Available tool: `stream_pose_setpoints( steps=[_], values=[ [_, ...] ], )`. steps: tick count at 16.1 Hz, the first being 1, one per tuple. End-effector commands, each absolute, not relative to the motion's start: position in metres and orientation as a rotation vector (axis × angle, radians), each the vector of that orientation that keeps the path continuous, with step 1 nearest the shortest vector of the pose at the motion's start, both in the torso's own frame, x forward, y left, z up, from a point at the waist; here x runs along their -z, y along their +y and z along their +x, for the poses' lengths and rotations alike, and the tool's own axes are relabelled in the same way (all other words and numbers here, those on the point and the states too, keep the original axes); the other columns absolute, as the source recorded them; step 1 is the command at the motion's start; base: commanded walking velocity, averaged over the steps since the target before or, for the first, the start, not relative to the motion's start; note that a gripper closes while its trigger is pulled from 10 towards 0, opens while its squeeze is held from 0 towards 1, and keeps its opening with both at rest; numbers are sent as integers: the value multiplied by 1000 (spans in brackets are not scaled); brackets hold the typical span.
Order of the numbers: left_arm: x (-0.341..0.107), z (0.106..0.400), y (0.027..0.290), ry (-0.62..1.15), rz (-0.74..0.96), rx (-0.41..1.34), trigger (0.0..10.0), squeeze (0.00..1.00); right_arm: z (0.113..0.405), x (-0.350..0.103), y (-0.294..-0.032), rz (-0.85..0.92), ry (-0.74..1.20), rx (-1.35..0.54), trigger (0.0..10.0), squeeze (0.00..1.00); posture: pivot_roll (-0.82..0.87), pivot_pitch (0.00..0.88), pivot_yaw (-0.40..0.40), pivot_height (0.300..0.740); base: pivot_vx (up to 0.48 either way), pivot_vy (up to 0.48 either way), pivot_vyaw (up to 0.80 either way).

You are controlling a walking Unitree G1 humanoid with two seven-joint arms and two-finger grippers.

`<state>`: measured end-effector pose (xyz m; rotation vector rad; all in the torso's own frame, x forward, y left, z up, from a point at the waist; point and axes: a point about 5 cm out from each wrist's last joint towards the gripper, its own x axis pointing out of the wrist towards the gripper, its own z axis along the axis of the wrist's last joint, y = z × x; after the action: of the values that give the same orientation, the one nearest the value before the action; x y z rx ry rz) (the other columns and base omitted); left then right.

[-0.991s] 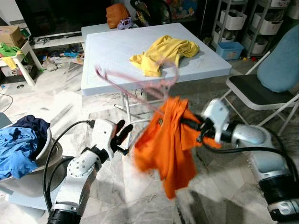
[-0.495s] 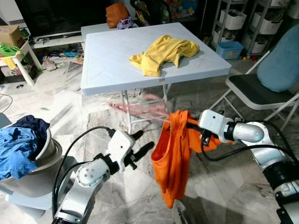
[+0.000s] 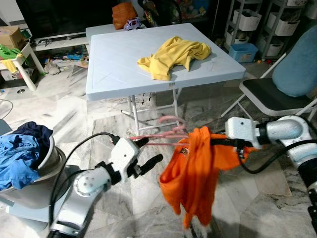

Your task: Hang hanger

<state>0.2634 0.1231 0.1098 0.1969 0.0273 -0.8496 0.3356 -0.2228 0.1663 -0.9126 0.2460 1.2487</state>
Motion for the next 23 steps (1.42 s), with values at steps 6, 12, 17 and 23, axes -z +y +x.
stream_pose_setpoints(
  steps=[6, 12, 17, 23],
  values=[
    [-127, 276, 137, -8, 246, 829, 10000, 1000, 335, -175, -220, -925, 208, -1344, 10000, 0, -9, 0, 36, 740, 0, 0, 0],
    [-107, 260, 133, 166, 181, 1098, 10000, 0, 336, -184, -215, -875, 134, -1368, 10000, 0, -16, 0, 38, 740, 0, 0, 0],
    [-117, 276, 145, 176, 251, 1132, 10000, 0, 335, -182, -217, -875, 142, -1373, 10000, 0, -20, 0, 36, 740, 0, 0, 0],
    [-125, 283, 156, 171, 249, 1141, 0, 0, 333, -180, -220, -875, 154, -1374, 10000, 0, -19, 0, 37, 740, 0, 0, 0]
  ],
)
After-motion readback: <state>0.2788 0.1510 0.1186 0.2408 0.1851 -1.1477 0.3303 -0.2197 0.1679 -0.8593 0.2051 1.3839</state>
